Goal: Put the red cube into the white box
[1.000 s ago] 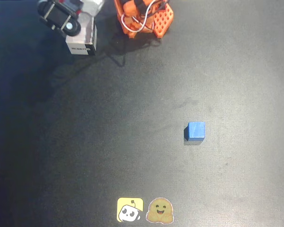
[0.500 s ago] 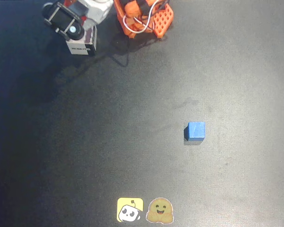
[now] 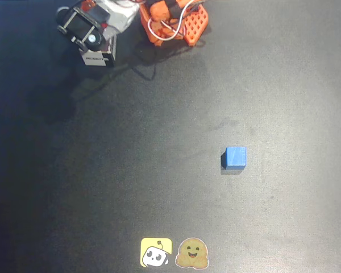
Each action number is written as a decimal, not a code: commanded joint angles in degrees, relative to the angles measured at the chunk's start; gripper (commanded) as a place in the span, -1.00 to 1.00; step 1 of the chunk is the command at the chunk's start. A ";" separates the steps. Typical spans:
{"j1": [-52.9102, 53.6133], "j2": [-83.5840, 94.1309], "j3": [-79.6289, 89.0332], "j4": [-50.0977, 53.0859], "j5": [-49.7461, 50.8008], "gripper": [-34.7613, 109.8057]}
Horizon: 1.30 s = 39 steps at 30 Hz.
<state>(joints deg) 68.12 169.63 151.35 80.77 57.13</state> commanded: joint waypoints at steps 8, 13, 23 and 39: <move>-0.79 0.35 0.26 -2.20 -1.76 -0.33; -1.49 3.25 1.58 -3.43 -3.52 -0.28; -1.76 12.66 5.27 -2.72 -2.02 -0.37; -4.04 10.02 3.78 -5.01 -1.49 -0.52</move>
<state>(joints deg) 65.04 181.32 157.85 77.61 56.07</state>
